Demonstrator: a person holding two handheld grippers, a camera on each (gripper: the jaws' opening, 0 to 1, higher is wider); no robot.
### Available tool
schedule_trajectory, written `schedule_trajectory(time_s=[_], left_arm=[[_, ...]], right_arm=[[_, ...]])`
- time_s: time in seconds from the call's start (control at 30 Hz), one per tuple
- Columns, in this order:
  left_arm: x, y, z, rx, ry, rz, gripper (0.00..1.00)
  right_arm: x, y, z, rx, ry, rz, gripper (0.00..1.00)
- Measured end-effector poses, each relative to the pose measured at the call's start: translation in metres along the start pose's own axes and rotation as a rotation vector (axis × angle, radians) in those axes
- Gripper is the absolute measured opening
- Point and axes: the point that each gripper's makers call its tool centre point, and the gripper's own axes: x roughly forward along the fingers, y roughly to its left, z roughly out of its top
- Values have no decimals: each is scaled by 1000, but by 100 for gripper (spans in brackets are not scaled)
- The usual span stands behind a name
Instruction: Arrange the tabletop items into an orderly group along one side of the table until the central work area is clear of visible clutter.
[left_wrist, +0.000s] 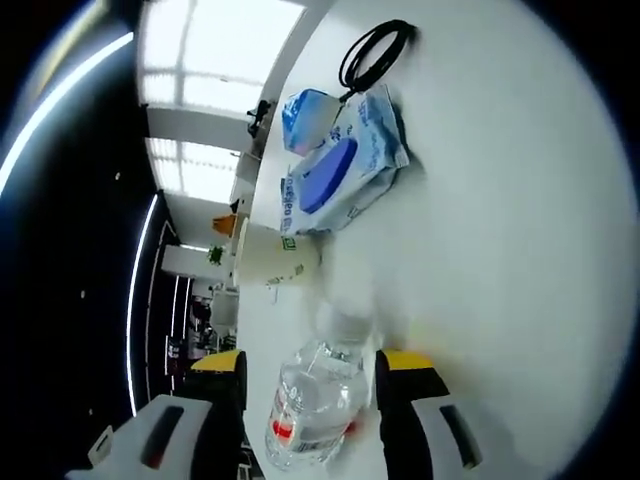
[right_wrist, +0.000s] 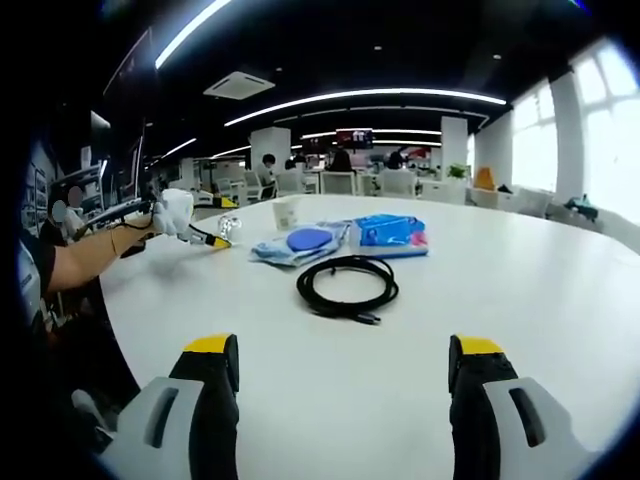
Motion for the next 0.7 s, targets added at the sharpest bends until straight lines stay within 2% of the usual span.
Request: schedule_trajectory(time_s=[0.17,0.4,0.53,0.7], left_arm=[[4,-4,2,31,-7,-36,45],[9,-4,2,71,4,-40,42],[12,-10,3,73,-4,-63,33],[13,-12,4,68,-6,-69,30]], right_arm=[[-1,-1,0,-1,-1,-2,83],[-2,-3,1,0,-5,-9,83],[-3,-5,1,2,-6,-13,83],[-3,-7,1,6,-9,-19,83]])
